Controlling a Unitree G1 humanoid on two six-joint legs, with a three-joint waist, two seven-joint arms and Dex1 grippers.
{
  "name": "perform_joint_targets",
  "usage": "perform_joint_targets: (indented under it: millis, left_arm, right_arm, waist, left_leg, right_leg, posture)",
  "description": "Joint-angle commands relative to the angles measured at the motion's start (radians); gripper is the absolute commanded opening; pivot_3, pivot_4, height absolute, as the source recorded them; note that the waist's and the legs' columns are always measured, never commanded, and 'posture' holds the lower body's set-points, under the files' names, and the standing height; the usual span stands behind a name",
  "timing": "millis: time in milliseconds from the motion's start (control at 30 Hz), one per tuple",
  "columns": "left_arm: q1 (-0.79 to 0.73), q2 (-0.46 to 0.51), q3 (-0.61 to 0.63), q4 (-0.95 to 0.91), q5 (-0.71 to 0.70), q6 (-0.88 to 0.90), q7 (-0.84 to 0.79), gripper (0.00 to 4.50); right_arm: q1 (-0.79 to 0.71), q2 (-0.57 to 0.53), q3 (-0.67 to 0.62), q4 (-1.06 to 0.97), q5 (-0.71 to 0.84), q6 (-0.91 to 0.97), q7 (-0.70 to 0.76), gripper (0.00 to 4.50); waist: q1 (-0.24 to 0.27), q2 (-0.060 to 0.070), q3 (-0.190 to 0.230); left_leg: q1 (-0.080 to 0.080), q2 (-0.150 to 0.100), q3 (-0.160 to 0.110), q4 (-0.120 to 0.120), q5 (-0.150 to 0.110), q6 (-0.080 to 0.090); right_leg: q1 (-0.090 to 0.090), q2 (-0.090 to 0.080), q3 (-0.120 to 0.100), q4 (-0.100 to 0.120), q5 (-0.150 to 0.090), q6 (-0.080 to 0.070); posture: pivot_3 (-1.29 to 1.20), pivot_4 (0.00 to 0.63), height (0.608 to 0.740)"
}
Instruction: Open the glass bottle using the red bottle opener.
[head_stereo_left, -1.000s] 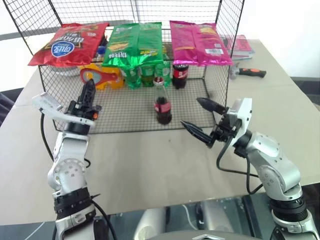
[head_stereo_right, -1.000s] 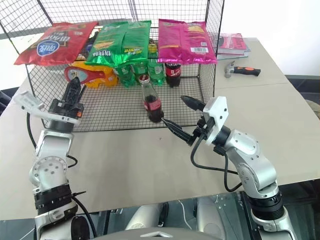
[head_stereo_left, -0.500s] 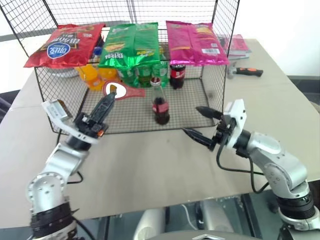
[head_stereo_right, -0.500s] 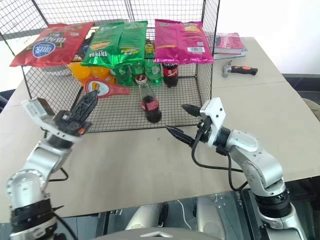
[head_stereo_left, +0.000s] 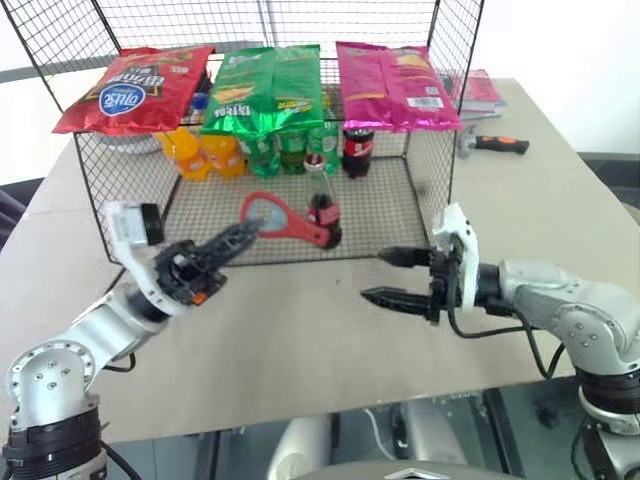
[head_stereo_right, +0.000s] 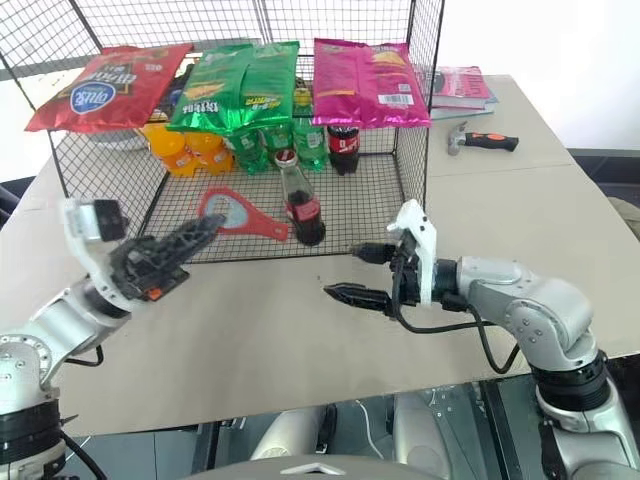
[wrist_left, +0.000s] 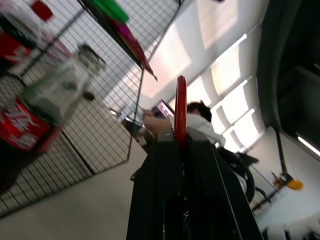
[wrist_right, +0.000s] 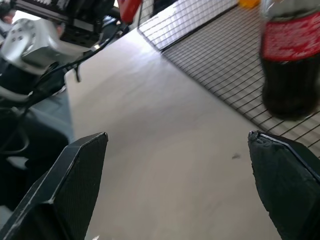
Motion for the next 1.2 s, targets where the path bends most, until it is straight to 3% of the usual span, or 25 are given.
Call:
perform_joint_targets:
  millis: [33,367,600,700,733,1000,1200]
  left_arm:
    - [-0.046,0.006,-0.043,-0.005,0.029,0.014,-0.046,0.04]
    - [-0.083,0.001,-0.104,0.017,0.083,0.044,-0.098,0.04]
    - [-0.097,0.005,-0.117,0.03,0.117,0.052,-0.127,0.04]
    - [-0.099,0.005,-0.115,0.031,0.14,0.05,-0.136,0.0]
    - [-0.1,0.004,-0.114,0.031,0.145,0.049,-0.139,0.0]
    - [-0.084,-0.005,-0.12,0.023,0.193,0.042,-0.164,0.0]
    - [-0.086,0.001,-0.131,0.023,0.229,0.047,-0.195,0.0]
  right_arm:
    - [-0.048,0.034,-0.009,0.004,0.116,0.079,-0.023,4.5]
    - [-0.152,0.115,0.008,0.071,0.211,0.159,-0.045,4.5]
    - [-0.193,0.087,0.013,0.093,0.235,0.182,0.016,4.5]
    - [-0.204,0.067,0.023,0.089,0.242,0.196,0.045,3.76]
    - [-0.207,0.064,0.026,0.088,0.243,0.2,0.052,3.16]
    - [-0.228,0.06,0.04,0.102,0.246,0.217,0.067,0.06]
    - [-0.228,0.062,0.052,0.106,0.242,0.243,0.055,0.06]
  waist:
    - [-0.001,0.0,0.0]
    - [-0.002,0.0,0.0]
    - [-0.002,0.0,0.0]
    - [-0.002,0.0,0.0]
    - [-0.002,0.0,0.0]
    - [-0.001,0.0,0.0]
    - [-0.002,0.0,0.0]
  left_leg:
    - [0.0,0.0,0.0,0.0,0.0,0.0]
    - [-0.001,0.001,0.002,-0.001,0.001,-0.002]
    - [-0.002,0.001,0.002,0.0,0.001,-0.001]
    - [-0.002,0.001,0.002,-0.001,0.0,-0.001]
    - [-0.002,0.001,0.002,-0.001,0.0,-0.001]
    - [-0.003,0.001,0.002,-0.001,0.0,-0.001]
    - [-0.003,0.001,0.002,-0.001,0.0,-0.001]
  right_leg:
    - [0.0,0.0,0.0,0.0,0.0,0.0]
    - [-0.002,0.0,0.002,0.0,0.0,0.0]
    - [-0.003,0.0,0.002,0.0,0.0,0.0]
    - [-0.003,0.0,0.002,0.0,0.0,0.0]
    - [-0.003,0.0,0.002,0.0,0.0,0.0]
    - [-0.004,-0.001,0.002,-0.001,0.0,0.0]
    - [-0.004,-0.002,0.002,-0.001,0.0,0.0]
  posture:
    - [0.0,0.15,0.74]
    - [0.0,0.15,0.74]
    - [0.0,0.15,0.74]
    - [0.0,0.15,0.74]
    - [0.0,0.15,0.74]
    - [0.0,0.15,0.74]
    - [0.0,0.15,0.74]
